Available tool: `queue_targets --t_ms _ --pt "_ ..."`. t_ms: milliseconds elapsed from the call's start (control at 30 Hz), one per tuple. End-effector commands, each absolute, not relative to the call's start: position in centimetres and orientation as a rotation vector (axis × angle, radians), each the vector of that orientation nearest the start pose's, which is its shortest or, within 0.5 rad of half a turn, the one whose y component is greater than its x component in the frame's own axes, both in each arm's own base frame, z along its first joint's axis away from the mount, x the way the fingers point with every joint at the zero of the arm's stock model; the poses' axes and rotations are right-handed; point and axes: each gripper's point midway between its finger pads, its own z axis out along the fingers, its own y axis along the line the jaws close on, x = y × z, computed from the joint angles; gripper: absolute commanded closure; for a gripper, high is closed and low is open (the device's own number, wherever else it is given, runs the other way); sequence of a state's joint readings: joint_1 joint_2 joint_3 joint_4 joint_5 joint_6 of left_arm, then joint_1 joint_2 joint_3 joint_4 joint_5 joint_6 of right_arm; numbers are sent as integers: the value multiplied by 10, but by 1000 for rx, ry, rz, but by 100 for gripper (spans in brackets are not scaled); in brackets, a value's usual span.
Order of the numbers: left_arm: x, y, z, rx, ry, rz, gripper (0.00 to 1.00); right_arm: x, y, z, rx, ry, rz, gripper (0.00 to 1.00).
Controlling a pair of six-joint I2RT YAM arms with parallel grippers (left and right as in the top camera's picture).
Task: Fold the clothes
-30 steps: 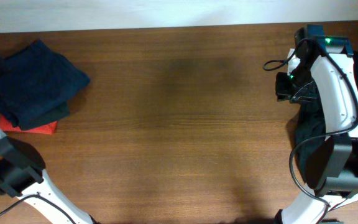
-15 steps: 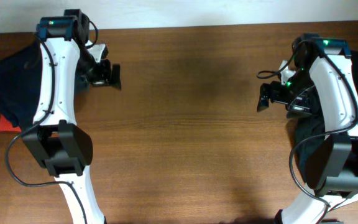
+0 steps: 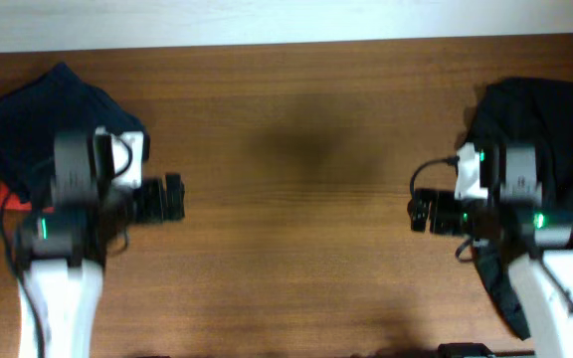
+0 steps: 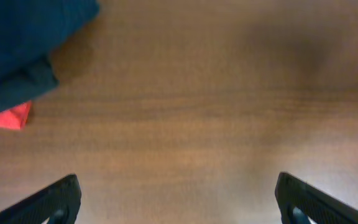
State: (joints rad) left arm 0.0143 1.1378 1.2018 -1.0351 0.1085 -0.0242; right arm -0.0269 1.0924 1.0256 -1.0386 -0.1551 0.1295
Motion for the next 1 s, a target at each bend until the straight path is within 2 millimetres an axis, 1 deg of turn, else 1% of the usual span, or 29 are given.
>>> queue_targets --t_ms 0,67,100,167,333,433,500,533,567,600,633,667,700,767,800,833,867,967 --pt "251 -15 217 -36 2405 -149 1 232 18 177 169 2569 225 1" --pt "234 -15 209 -29 2322 -147 1 219 19 181 160 2518 225 1" --pt "230 -15 209 -25 2284 -145 1 217 19 184 157 2502 225 1" --pt "224 -15 207 -24 2269 -145 1 216 19 186 155 2493 225 1" --pt "224 -15 207 -24 2269 -144 1 220 19 176 163 2543 225 1" --pt "224 -15 207 -24 2269 -145 1 223 19 163 170 2604 225 1" --pt "224 -15 207 -24 2269 -145 1 222 20 169 163 2579 226 1" --pt "224 -15 207 -24 2269 -145 1 221 15 174 153 2549 191 1" --pt "224 -15 207 -24 2269 -145 1 220 10 185 150 2486 147 1" --pt "224 -15 207 -24 2269 -145 1 221 9 198 102 2410 124 1" --pt "224 -15 207 -24 2269 -145 1 225 9 212 37 2282 103 1" --pt "224 -15 207 -24 2269 -145 1 228 10 218 1 2201 91 1" --pt "224 -15 207 -24 2269 -145 1 228 13 214 -24 2091 93 1" --pt "224 -15 207 -24 2269 -145 1 230 18 204 -28 1968 116 1" --pt "224 -15 207 -24 2269 -145 1 232 20 198 -15 1879 139 1" --pt "224 -15 207 -24 2269 -145 1 234 20 198 -10 1798 151 1" --pt "224 -15 207 -24 2269 -145 1 236 20 201 -9 1677 150 1" --pt "224 -15 207 -24 2269 -144 1 241 19 197 -10 1552 144 1"
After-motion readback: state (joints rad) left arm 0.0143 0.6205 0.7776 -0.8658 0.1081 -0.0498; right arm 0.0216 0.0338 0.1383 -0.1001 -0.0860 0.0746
